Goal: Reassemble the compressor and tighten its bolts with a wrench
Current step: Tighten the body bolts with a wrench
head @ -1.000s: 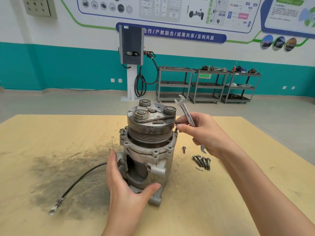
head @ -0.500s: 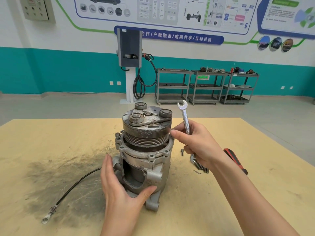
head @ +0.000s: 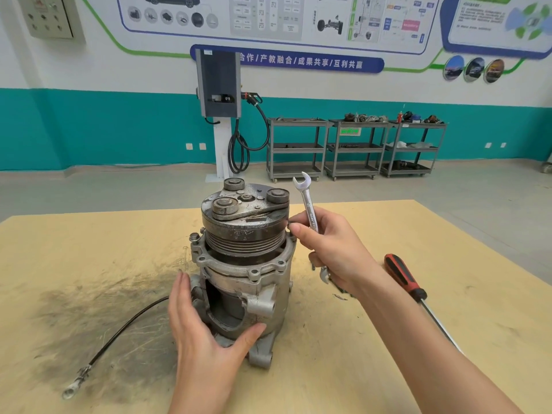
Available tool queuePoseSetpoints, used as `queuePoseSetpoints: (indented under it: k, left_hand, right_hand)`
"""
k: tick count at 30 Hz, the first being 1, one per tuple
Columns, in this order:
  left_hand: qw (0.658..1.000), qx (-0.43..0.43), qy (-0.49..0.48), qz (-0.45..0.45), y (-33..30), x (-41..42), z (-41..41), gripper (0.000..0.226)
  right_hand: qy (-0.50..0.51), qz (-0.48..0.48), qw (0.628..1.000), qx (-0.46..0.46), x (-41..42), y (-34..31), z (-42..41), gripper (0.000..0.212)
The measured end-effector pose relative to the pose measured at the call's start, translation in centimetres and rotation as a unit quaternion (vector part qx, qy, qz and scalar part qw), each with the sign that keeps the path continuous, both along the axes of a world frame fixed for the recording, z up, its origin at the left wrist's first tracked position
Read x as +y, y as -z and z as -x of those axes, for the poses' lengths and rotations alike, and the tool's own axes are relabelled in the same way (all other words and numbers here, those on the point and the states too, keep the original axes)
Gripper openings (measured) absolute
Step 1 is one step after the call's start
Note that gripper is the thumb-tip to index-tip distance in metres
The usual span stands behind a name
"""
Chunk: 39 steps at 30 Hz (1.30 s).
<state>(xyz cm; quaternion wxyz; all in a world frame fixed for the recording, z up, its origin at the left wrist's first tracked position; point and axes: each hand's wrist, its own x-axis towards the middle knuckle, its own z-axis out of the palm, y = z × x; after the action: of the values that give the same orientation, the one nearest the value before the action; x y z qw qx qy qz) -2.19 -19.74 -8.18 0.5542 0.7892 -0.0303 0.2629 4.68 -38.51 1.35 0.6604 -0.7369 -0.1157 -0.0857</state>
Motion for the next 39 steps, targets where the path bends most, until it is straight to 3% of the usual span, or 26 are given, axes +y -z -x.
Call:
queuePoseSetpoints:
  k: [7,15,20,26,32,39]
  left_hand:
    - [1.0,-0.008,-0.006,-0.009,0.2,0.0,-0.1,0.121]
    - [1.0,-0.009,-0.002,-0.001,0.2,-0.1,0.0,0.117]
    - [1.0,-0.011,0.002,0.001,0.2,0.0,0.0,0.118]
    - [1.0,-0.013,0.001,0.003,0.2,-0.1,-0.1,0.116]
    - [1.0,-0.008,-0.003,-0.002,0.3,0.1,-0.2,0.122]
    - [1.0,-0.001,-0.003,-0.011,0.4,0.0,-0.1,0.126]
  right_hand:
    - [-0.01,-0.015,1.0,0.022,0.1,-0.1,0.1,0.007]
    - [0.025,0.046,0.999,-0.013,0.1,0.4,0.0,0.006]
    - [0.031,0.085,0.996,-0.005,0.2,0.8,-0.2,0.025]
    - [0.021,0.037,0.996,0.074,0.7,1.2,-0.1,0.036]
    - [0.042,0.055,0.995,0.065,1.1,1.4,-0.2,0.042]
    - [0.049,0.037,0.996,0.072,1.4,1.2,-0.2,0.035]
